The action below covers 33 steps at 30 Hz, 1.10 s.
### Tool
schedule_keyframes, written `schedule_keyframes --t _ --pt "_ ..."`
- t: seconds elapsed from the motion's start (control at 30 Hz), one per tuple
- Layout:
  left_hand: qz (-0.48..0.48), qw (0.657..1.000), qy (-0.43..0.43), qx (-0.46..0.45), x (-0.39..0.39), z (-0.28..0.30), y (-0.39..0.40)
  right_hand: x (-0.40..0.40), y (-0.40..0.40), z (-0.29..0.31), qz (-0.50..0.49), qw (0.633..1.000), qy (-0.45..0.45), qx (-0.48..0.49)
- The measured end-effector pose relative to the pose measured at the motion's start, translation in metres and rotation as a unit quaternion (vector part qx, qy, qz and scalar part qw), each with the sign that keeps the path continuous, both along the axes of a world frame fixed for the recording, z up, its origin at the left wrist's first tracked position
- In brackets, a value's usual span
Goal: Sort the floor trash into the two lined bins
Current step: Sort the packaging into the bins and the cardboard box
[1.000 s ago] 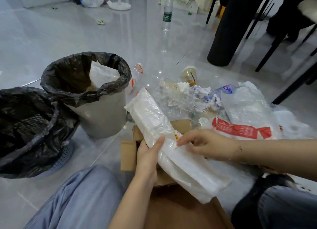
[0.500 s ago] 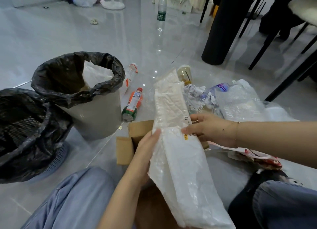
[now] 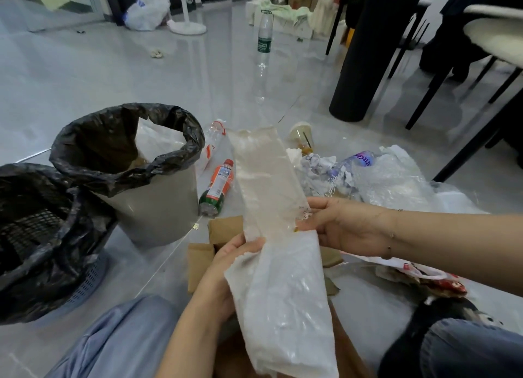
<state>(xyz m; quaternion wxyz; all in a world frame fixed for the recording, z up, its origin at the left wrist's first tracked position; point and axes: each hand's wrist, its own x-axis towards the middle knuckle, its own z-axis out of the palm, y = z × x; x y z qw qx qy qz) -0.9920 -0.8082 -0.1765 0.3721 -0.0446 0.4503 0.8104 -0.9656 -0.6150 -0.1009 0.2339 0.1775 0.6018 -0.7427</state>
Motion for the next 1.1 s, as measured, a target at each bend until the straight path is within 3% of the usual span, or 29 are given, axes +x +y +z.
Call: schedule_keyframes --t 0.2,0.37,0.43,0.57,0.7,0.87,0.93,1.03,1.1 --pt "-0.029 0.993 -0.081 0.078 0.002 -0.004 -0.014 -0.002 0.002 -0.002 -0.099 0.992 0.033 0.065" --pt "-0.054 0.982 -0.136 0.123 -0.003 -0.004 -0.020 -0.004 0.011 0.007 -0.059 0.955 0.147 0.249" --pt "-0.075 0.978 -0.129 0.146 -0.003 -0.003 -0.022 -0.002 0.013 0.010 0.002 0.918 0.209 0.338" --pt "-0.141 0.972 -0.105 0.156 -0.002 -0.004 -0.020 -0.001 0.017 0.004 0.168 0.777 0.348 0.496" --pt "-0.158 0.977 -0.062 0.130 0.000 -0.006 -0.016 0.000 0.016 -0.005 0.201 0.729 0.403 0.516" --pt "-0.138 0.959 -0.164 0.184 0.000 0.000 -0.014 -0.002 0.009 0.003 0.257 0.748 0.342 0.507" --pt "-0.125 0.965 -0.139 0.184 -0.002 0.006 -0.018 -0.003 0.007 0.005 0.274 0.746 0.331 0.508" --pt "-0.145 0.989 -0.003 0.041 -0.002 0.006 -0.018 -0.005 0.001 0.007 0.276 0.751 0.307 0.515" --pt "-0.104 0.994 0.016 -0.038 0.001 0.000 -0.012 -0.007 -0.003 0.004 0.266 0.788 0.264 0.489"
